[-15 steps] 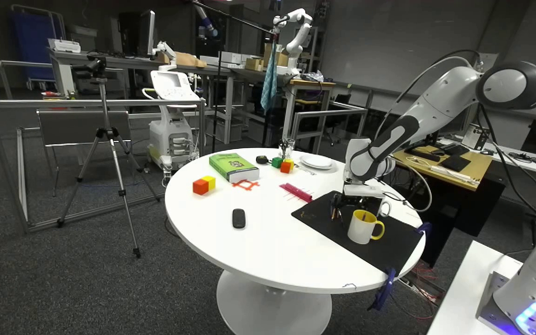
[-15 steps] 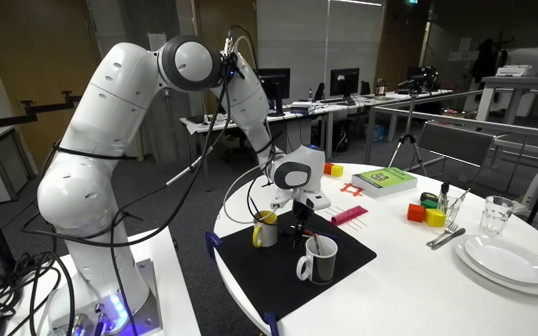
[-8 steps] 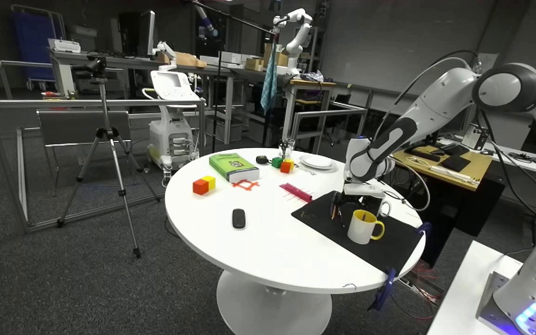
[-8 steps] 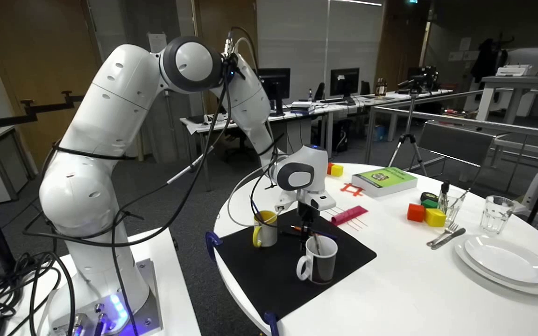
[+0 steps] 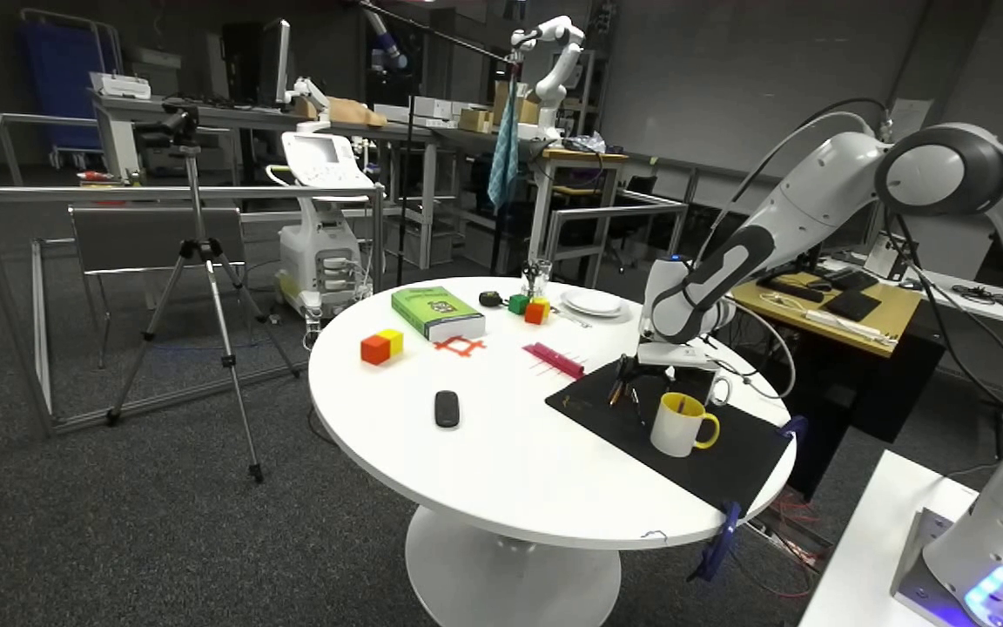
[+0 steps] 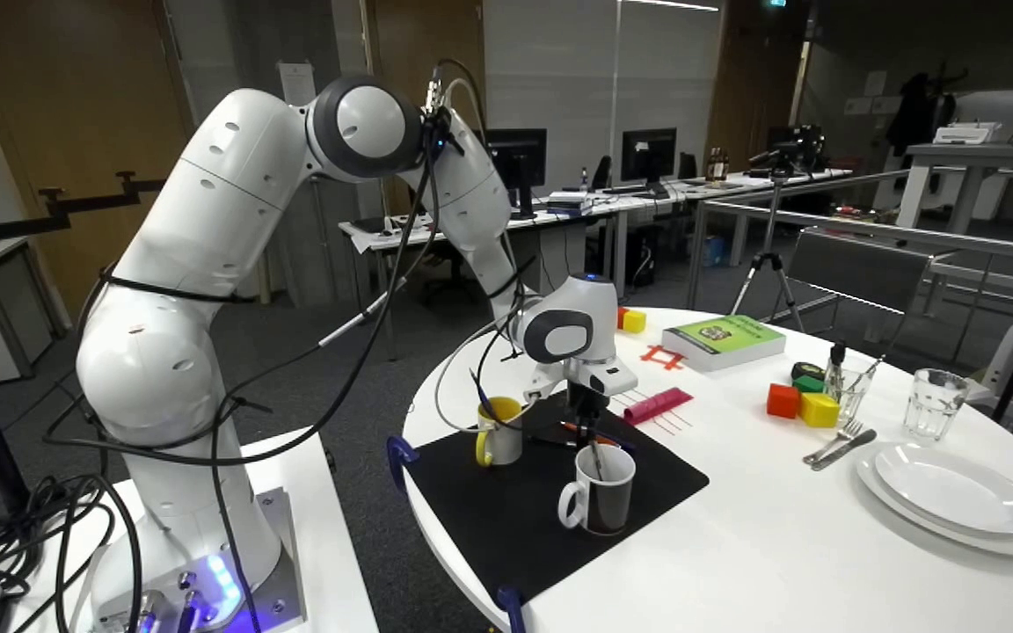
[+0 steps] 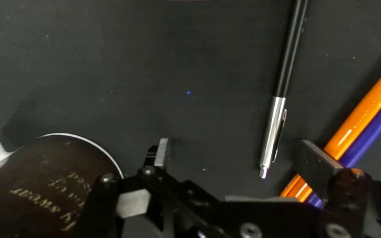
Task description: Put the pen inside the black mug
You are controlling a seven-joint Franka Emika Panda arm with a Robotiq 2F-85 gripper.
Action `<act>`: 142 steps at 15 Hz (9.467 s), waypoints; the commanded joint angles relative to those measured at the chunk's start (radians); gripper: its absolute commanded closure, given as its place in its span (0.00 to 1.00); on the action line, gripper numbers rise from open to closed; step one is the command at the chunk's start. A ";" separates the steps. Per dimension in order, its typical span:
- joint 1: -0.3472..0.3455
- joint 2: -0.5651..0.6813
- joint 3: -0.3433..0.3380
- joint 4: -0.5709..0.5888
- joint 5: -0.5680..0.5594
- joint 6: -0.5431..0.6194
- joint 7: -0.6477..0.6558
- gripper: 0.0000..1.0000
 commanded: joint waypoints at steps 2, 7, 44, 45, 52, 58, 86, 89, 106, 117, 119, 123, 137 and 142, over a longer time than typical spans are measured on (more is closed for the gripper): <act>0.038 0.030 -0.028 0.022 -0.022 0.036 0.056 0.00; 0.056 0.009 -0.025 0.010 -0.024 -0.011 0.066 0.00; 0.062 -0.147 -0.019 -0.062 -0.082 -0.066 0.053 0.74; 0.060 -0.147 -0.011 -0.063 -0.080 -0.068 0.048 0.68; 0.053 -0.137 0.026 -0.071 -0.074 -0.081 0.033 0.16; 0.055 -0.122 0.023 -0.068 -0.089 -0.069 0.031 0.00; 0.049 -0.060 0.018 -0.045 -0.104 -0.078 0.020 0.58; 0.047 -0.061 0.020 -0.045 -0.102 -0.079 0.018 0.80; 0.089 -0.098 -0.009 -0.071 -0.186 -0.082 0.047 0.98; 0.101 -0.173 -0.035 -0.102 -0.263 -0.076 0.061 0.98; 0.100 -0.203 -0.041 -0.109 -0.281 -0.074 0.066 0.98; 0.112 -0.271 -0.072 -0.133 -0.351 -0.065 0.106 0.98; 0.079 -0.535 -0.074 -0.242 -1.343 -0.269 0.951 0.98; -0.024 -0.474 0.032 -0.201 -1.268 -0.220 0.888 0.90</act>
